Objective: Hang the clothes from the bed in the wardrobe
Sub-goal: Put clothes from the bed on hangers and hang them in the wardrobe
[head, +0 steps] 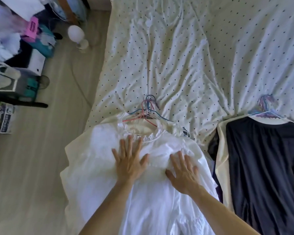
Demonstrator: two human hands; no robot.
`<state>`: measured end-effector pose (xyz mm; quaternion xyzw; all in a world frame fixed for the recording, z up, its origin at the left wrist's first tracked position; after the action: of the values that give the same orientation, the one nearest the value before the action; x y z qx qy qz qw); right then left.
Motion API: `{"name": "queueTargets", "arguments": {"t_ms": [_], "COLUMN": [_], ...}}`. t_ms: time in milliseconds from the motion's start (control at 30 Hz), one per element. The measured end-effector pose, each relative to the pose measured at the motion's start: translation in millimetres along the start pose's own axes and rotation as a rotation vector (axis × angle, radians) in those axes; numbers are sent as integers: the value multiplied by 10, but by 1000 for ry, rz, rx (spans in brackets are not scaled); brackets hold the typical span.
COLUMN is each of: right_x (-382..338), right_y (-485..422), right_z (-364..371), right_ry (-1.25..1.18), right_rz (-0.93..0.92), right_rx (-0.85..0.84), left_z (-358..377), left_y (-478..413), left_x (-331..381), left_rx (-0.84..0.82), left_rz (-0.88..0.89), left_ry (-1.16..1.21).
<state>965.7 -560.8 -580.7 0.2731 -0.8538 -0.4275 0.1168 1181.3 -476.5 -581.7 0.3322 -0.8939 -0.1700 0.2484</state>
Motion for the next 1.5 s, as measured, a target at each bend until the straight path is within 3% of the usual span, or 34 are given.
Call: {"name": "queueTargets", "arguments": {"t_ms": [200, 333, 500, 633, 767, 867, 1033, 1200, 1333, 1500], "right_x": [-21, 99, 536, 1125, 1951, 2730, 4213, 5513, 6123, 6371], "right_y": [-259, -125, 469, 1231, 2122, 2799, 4103, 5379, 6370, 7408], "right_z": [-78, -280, -380, -596, -655, -473, 135, 1085, 1860, 2685], "right_ry": [-35, -6, -25, -67, -180, -310, -429, -553, -550, -642], "right_rz": [-32, -111, -136, -118, -17, 77, 301, 641, 936, 1258], "right_rx": [-3, 23, 109, 279, 507, 638, 916, 1031, 1048, 1065], "left_z": [127, 91, -233, -398, -413, -298, 184, 954, 1537, 2134], "left_y": [-439, -467, 25, 590, 1110, 1462, 2250, 3510, 4583, 5833], "left_x": [-46, -41, 178, 694, 1645, 2684, 4843, 6729, 7729, 8578], "left_rx": [-20, -207, -299, -336, -329, -311, -233, -308, -378, -415], "left_rz": [-24, -105, -119, -104, -5, 140, 579, 971, 1241, 1599], "left_ry": [-26, -70, -94, -194, -250, -240, -170, -98, -200, -271]}}
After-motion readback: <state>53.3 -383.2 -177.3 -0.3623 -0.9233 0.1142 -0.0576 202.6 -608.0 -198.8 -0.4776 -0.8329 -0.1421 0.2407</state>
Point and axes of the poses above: each hand's wrist, its own y-axis away from the middle knuckle, its own z-axis out of the palm, x = y × z, the point moved 8 cm from there along -y, towards the middle knuckle, and after that the axes turned 12 degrees about y, right-handed, at the moved point
